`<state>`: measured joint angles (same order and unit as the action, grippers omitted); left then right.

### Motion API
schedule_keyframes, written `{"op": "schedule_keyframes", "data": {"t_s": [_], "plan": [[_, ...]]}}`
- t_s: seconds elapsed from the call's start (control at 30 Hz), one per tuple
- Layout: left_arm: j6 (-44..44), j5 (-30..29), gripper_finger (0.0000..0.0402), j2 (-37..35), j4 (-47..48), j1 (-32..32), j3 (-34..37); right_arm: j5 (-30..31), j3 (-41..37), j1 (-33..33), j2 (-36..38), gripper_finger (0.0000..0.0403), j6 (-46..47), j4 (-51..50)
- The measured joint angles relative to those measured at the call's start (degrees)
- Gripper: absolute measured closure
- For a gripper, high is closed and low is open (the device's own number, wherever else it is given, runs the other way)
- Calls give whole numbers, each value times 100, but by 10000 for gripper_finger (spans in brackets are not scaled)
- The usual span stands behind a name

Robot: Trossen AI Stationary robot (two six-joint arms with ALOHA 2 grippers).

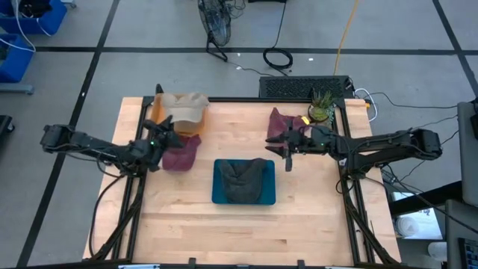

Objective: Pick & Place hat
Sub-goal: Put the brown cap into the orange bin

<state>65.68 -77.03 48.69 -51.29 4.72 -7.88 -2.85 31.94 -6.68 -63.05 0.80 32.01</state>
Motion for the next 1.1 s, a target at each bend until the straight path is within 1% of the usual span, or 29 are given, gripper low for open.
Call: {"op": "schedule_keyframes", "data": {"t_s": [0.1,0.13,0.23,0.3,0.43,0.53,0.63,0.77,0.83,0.9,1.0,1.1], "plan": [[-92,66,385,3,501,-432,0,2,-2,0,0,303,-17,-6],[-223,196,389,0,672,-549,0,2,-2,-1,0,303,-20,-14],[-708,846,391,7,1164,-810,0,2,-2,-7,0,303,-73,-11],[-882,1139,389,7,1279,-973,0,4,-2,-7,0,303,-150,-21],[-1064,1152,376,4,1692,-1207,0,4,-2,-7,0,303,-218,-88],[-1100,1163,379,7,1991,-1347,0,4,-2,-7,0,303,-269,-126],[-1024,1188,391,4,1756,-1440,0,4,-2,-7,-1,303,-305,-161],[-471,1421,380,4,1308,-1502,0,4,-2,-7,-2,303,-304,-223],[-205,1351,374,4,1305,-1505,0,4,-2,-7,-3,303,-304,-238],[-114,1240,377,3,1303,-1505,0,4,-2,-7,-2,303,-304,-267],[-246,1263,391,4,1510,-1512,0,4,-2,-7,-4,303,-322,-329],[-815,1414,387,4,2198,-1637,0,5,-2,-7,-3,303,-323,-356]]}}
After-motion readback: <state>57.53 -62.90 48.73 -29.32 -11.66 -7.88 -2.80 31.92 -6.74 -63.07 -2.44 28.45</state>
